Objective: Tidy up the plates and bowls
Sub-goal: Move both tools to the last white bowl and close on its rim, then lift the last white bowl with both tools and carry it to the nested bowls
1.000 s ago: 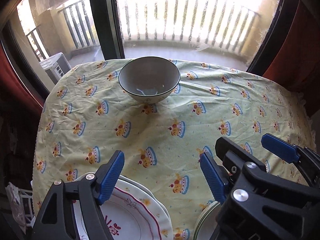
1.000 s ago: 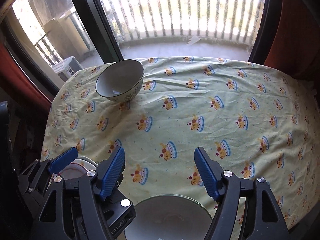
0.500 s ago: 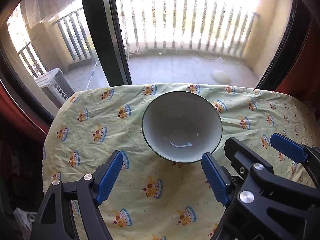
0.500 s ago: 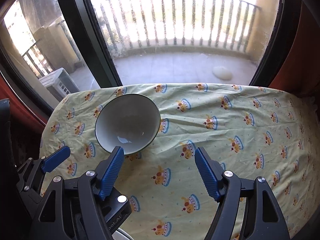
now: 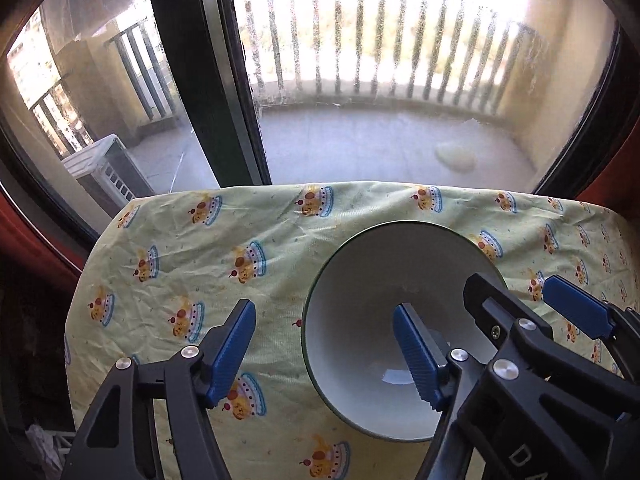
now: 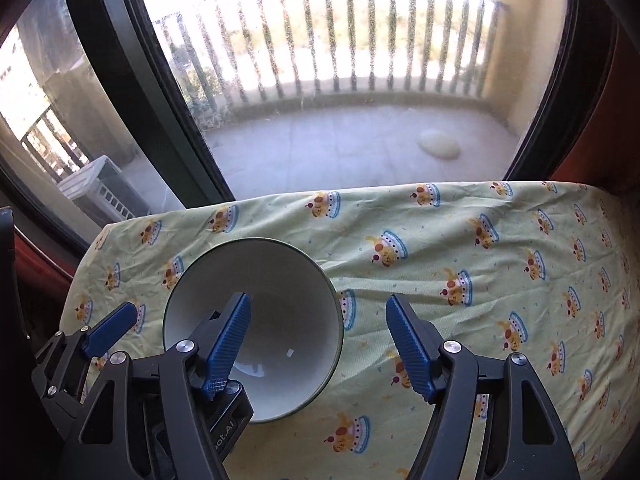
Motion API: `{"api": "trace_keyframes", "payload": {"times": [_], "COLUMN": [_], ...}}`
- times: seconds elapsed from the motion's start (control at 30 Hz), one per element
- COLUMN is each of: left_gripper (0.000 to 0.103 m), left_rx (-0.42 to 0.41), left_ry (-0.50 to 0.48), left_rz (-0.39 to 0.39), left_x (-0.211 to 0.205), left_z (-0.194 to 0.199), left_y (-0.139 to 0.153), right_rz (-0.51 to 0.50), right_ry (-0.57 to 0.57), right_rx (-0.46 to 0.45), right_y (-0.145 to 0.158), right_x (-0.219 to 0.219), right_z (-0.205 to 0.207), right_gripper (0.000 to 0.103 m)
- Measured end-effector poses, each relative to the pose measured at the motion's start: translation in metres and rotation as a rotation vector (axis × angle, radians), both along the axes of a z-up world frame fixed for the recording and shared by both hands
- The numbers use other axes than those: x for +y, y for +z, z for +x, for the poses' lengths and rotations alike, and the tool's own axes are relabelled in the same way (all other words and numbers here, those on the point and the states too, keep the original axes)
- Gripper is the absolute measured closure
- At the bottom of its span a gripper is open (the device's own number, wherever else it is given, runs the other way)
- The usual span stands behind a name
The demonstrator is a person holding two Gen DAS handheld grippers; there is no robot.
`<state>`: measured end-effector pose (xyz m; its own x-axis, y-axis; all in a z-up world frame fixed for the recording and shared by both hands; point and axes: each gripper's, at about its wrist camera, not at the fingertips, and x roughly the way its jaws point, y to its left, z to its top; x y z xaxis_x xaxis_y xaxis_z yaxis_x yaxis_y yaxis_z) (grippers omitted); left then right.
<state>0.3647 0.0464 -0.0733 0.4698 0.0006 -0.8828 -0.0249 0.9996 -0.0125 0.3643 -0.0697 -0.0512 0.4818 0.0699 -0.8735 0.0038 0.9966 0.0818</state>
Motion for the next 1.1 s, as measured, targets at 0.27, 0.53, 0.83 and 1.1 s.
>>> {"api": "trace_keyframes", "payload": {"times": [0.27,0.53,0.83,1.1], "left_gripper": [0.058,0.075,0.076,0.076], "left_rx": [0.033,0.031,0.039,0.058], "left_ry": [0.013,0.006,0.006,-0.009], "left_rz": [-0.052,-0.011,-0.009,-0.015], "left_x": [0.0,-0.003,-0.002,-0.009], "left_z": [0.011,0.014,0.008,-0.014], "left_y": [-0.022,-0.026,-0.023,-0.014], "right_rz": [-0.001,0.012,-0.001,0.001], "right_ry": [-0.051,-0.059,-0.048,-0.048], "right_rx": [0.034,0.067,0.07,0.082], "right_y": [-0.024,-0.036,-0.033,-0.023], "right_x": [-0.001,-0.002,-0.002,-0.01], "right_z": [0.014,0.02,0.017,-0.003], "right_gripper": [0.047,0.081,0.082,0.083]}}
